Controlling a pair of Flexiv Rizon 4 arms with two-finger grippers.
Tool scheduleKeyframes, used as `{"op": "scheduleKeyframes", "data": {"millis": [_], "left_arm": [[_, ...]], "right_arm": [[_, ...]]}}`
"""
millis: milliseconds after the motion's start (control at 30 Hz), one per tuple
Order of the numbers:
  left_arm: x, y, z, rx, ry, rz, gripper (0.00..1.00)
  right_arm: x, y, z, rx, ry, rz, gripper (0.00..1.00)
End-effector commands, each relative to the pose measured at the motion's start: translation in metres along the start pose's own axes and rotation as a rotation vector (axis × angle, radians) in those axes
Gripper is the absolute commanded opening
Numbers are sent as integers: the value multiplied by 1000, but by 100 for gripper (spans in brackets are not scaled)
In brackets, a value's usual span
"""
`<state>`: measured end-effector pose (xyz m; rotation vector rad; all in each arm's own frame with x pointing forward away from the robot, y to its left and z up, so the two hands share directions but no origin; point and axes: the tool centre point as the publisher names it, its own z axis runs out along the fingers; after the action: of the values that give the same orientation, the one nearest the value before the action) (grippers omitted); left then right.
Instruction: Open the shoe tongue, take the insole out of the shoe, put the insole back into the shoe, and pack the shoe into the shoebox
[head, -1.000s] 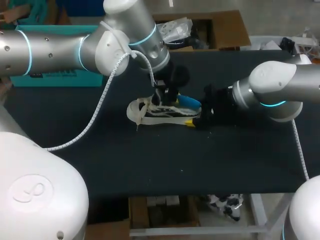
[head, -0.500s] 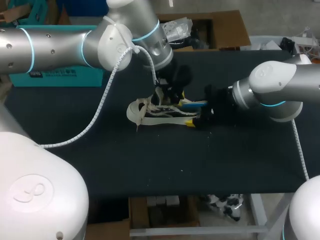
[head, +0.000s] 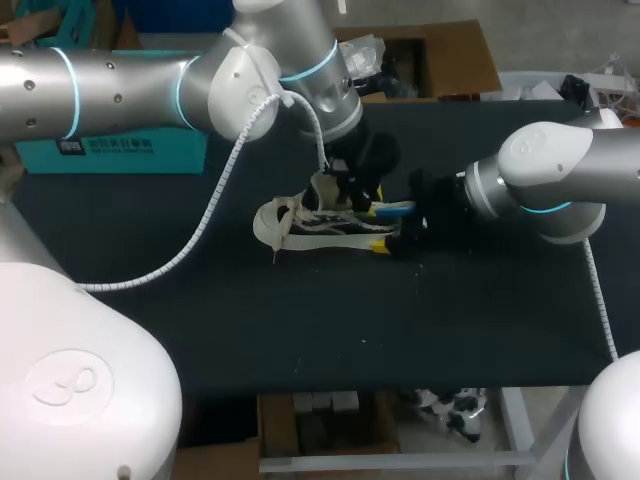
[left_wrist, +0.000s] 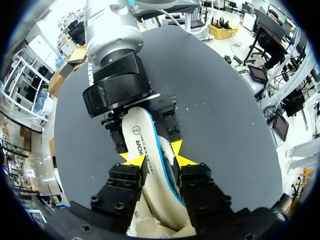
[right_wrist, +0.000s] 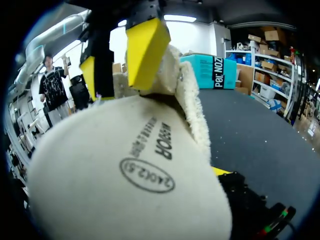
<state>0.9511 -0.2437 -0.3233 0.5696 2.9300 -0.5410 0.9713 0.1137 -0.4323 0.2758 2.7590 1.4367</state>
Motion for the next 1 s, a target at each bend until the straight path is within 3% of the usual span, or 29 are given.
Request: {"op": "scheduleKeyframes", "data": {"millis": [33, 500, 633, 667, 700, 1000], "left_arm": [[7, 4, -2, 12, -22, -2, 34], [-9, -4, 25, 17, -29, -16, 33], [-17, -2, 28, 17, -39, -35, 23], [-19, -1, 29, 26, -35, -38, 15], [-20, 0, 28, 29, -36, -40, 0], [-16, 1, 0, 89, -73, -22, 0]], "right_arm": [[-2, -7, 6, -3, 2, 0, 0], [-2, -7, 6, -3, 2, 0, 0], [-2, -7, 6, -3, 2, 0, 0], [-2, -7, 6, -3, 2, 0, 0], [-2, -7, 6, -3, 2, 0, 0], [-2, -7, 6, -3, 2, 0, 0]]}}
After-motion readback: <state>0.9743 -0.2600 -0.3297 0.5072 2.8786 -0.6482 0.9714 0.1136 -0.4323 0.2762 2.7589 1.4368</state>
